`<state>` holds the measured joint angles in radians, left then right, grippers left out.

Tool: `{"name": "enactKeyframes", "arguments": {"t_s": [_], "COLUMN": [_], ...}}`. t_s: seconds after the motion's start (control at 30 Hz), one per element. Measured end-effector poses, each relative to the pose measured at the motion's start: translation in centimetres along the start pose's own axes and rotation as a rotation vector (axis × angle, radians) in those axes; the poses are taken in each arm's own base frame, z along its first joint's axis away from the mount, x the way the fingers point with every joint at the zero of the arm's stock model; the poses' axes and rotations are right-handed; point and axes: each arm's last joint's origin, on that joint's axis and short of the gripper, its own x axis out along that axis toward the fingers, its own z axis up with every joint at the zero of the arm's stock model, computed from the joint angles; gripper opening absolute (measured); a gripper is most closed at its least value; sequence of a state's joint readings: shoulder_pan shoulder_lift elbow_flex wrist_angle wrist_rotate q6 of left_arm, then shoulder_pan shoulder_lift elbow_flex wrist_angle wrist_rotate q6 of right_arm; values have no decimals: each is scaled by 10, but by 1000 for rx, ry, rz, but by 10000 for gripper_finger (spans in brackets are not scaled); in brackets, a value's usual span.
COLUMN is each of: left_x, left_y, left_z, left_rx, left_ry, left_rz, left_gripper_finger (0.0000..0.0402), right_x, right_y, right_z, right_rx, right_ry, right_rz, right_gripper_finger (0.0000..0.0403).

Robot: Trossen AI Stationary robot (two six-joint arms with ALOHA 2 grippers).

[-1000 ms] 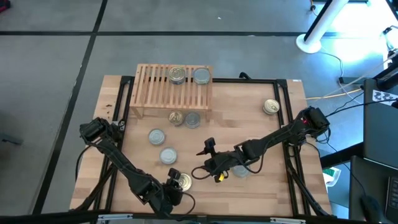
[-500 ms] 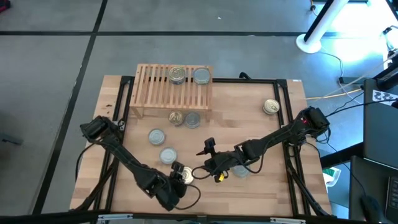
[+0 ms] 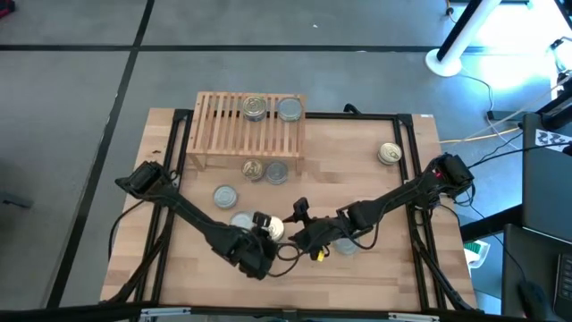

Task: Stack canned seafood by type on shelf
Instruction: Stack the blue tuna can on top of the blue tuna can on the shelf

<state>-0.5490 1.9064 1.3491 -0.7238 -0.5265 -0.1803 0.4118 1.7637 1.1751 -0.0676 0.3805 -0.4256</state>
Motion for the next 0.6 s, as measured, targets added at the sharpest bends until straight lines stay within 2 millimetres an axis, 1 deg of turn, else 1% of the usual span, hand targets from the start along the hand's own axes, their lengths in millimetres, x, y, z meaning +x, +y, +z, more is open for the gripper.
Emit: {"name": "enactKeyframes", "arguments": {"t_s": [0.2,0.5,0.6], "left_x": [5,7,6], "left_y": [10,13,14], "left_z": [1,2,2], "left_rx": [-24,-42,-54], "left_ry": [14,14,12], "left_rz": [16,17,21], "left_gripper_finger": [6,2,1], "right_x": [12,31,37], "right_y": [9,21,26], "right_z": [-15,-25,-30], "right_rx": [-77,-102,-140], "right_ry": [143,195,223], "right_rz": [-41,-58,-69], "right_gripper_finger": [276,275,275]}}
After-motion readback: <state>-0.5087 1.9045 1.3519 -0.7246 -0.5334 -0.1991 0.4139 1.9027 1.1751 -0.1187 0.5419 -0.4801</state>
